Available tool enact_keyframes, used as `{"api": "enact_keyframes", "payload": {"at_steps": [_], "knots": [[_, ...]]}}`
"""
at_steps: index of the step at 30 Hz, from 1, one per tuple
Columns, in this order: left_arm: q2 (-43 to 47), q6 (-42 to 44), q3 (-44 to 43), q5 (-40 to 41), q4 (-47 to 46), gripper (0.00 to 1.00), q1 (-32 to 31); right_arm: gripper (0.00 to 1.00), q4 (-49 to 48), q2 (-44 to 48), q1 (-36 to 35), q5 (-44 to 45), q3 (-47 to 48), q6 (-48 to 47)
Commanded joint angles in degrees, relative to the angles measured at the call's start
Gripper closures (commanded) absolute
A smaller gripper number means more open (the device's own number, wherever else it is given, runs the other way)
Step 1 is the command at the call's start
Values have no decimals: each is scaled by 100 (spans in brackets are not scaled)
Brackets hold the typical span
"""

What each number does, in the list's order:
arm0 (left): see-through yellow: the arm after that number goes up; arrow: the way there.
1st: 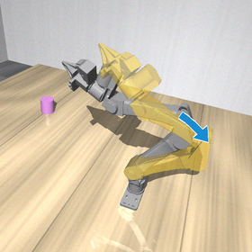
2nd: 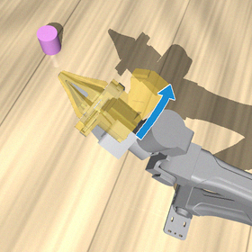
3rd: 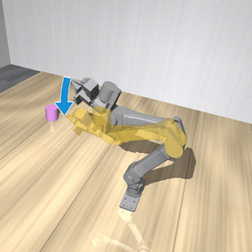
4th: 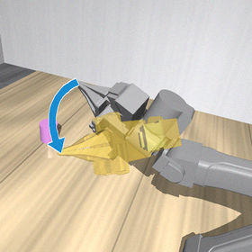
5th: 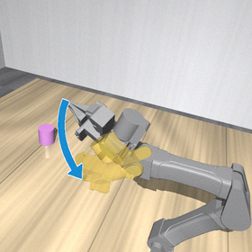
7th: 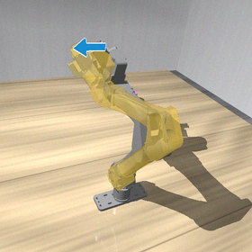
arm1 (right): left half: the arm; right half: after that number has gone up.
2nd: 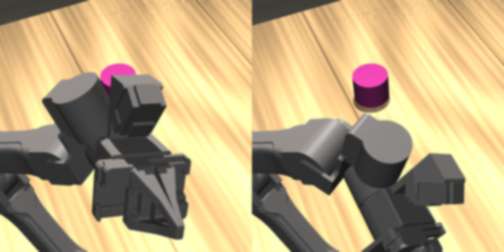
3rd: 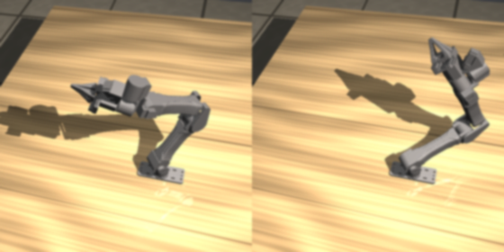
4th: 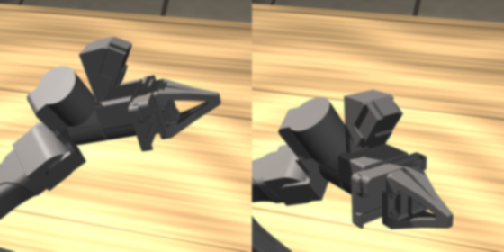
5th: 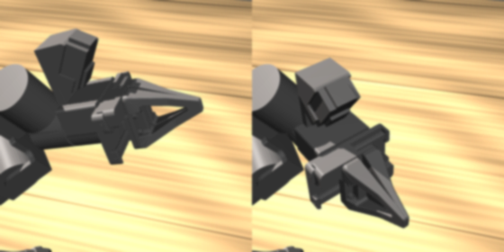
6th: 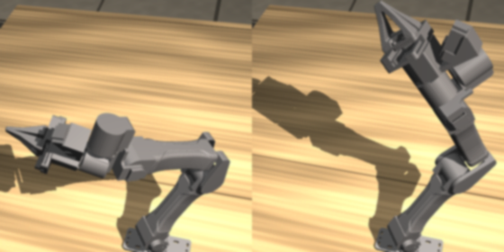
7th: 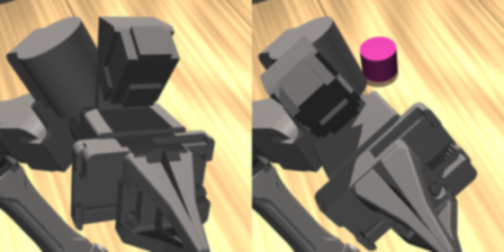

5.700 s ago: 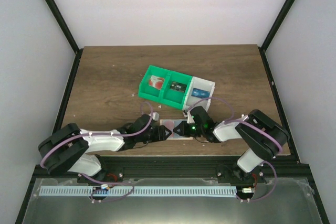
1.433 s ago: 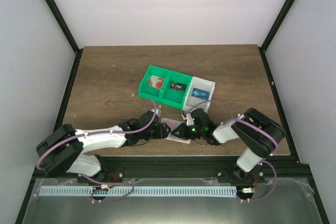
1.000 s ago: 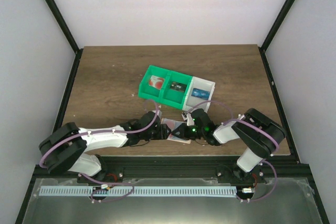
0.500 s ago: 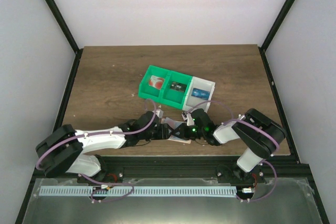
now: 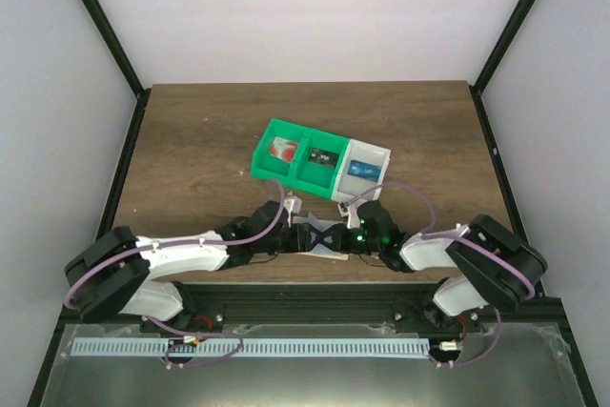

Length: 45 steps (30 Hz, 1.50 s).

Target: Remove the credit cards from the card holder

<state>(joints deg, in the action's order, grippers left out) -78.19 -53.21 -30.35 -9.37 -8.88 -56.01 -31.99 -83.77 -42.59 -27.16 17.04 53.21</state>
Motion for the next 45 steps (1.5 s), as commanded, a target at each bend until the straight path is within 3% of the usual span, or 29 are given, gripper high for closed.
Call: {"api": "enact_keyframes", "payload": {"at_steps": [1, 25, 34, 38, 42, 45], "knots": [[138, -104, 73, -86, -551, 36, -37, 90, 50, 351, -46, 408, -101, -126], [-792, -436, -68, -755, -1784, 37, -165, 89, 872, 1053, -48, 1299, -387, -182], [-233, -172, -76, 60, -888, 36, -160, 89, 929, 1223, -48, 1390, -447, -176], [-44, -181, -55, 396, -385, 35, -64, 89, 559, 1073, -48, 1025, -430, -226], [269, -314, 207, 257, -509, 36, 169, 88, 208, 919, -48, 677, -414, -185], [354, -315, 296, 156, -575, 41, 249, 82, 193, 952, -48, 702, -433, -167]]}}
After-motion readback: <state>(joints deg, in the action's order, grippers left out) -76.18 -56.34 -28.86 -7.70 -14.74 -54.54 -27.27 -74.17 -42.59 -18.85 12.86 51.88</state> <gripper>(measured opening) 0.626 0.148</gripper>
